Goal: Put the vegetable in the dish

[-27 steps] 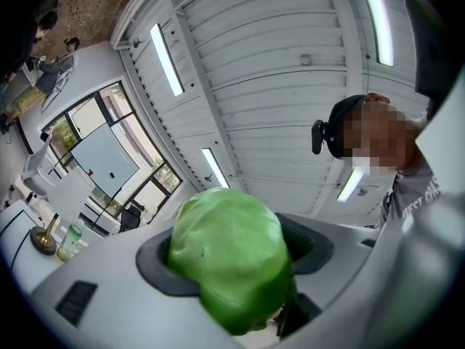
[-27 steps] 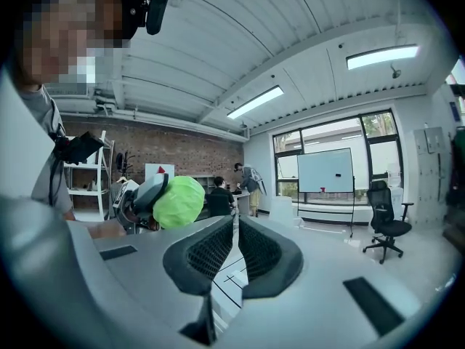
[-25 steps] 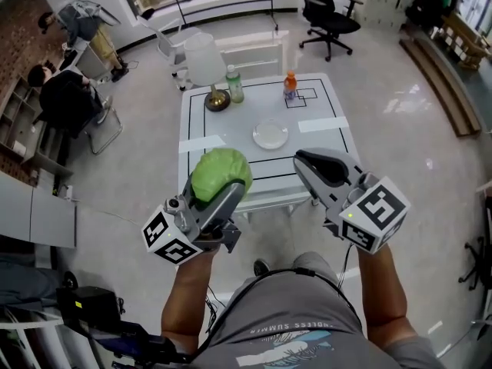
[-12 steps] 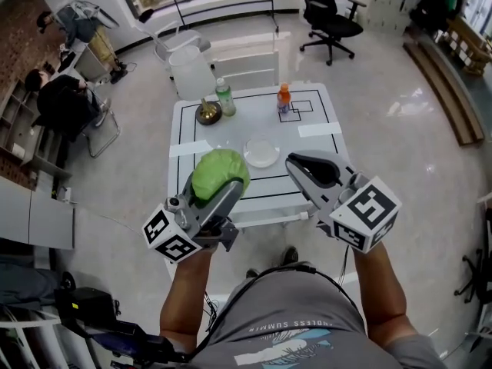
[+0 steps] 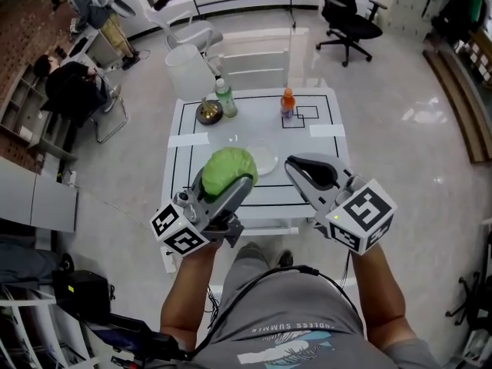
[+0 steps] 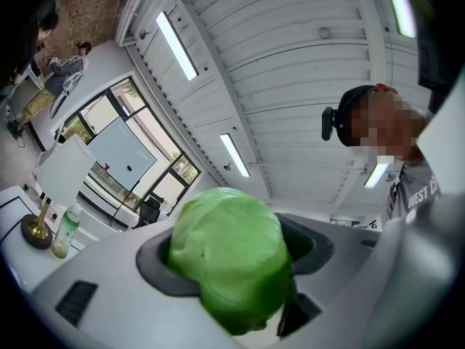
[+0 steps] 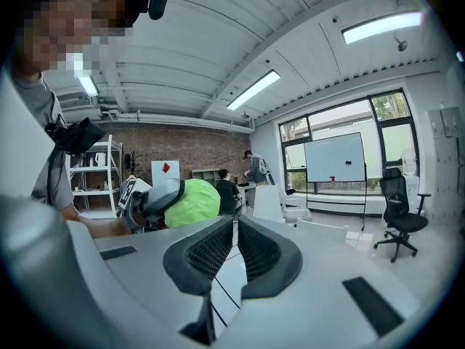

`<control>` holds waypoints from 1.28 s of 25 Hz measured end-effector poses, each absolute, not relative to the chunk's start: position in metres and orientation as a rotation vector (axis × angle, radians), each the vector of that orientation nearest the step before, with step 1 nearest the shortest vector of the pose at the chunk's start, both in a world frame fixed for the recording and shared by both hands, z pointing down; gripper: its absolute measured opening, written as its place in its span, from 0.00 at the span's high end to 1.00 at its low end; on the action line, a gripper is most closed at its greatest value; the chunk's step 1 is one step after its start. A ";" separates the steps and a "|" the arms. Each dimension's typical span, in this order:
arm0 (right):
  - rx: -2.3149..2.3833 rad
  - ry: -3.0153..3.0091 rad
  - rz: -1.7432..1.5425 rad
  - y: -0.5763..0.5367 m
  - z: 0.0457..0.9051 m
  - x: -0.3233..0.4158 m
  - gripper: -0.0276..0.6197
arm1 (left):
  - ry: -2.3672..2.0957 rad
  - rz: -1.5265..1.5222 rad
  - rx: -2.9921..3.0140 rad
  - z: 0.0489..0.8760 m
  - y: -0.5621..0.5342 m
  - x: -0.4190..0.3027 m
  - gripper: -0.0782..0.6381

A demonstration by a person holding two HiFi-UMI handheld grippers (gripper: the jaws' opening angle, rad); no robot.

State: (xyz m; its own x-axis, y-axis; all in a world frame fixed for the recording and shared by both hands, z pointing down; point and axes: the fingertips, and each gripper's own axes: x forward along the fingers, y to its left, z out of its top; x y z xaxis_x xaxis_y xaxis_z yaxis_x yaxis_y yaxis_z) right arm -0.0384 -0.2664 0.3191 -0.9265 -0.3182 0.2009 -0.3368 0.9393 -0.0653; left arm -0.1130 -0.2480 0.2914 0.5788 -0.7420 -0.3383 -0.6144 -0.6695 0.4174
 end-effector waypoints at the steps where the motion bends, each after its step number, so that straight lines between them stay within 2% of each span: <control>1: 0.491 -2.906 0.159 -0.270 0.322 -0.039 0.95 | -1.130 -0.706 2.553 0.295 -0.252 -0.114 0.46; 13: 0.559 -2.827 0.208 -0.326 0.350 -0.058 0.95 | -1.102 -0.600 2.463 0.356 -0.328 -0.142 0.46; 32: 0.665 -2.698 0.391 -0.381 0.410 -0.073 0.94 | -0.963 -0.246 2.222 0.527 -0.422 -0.160 0.46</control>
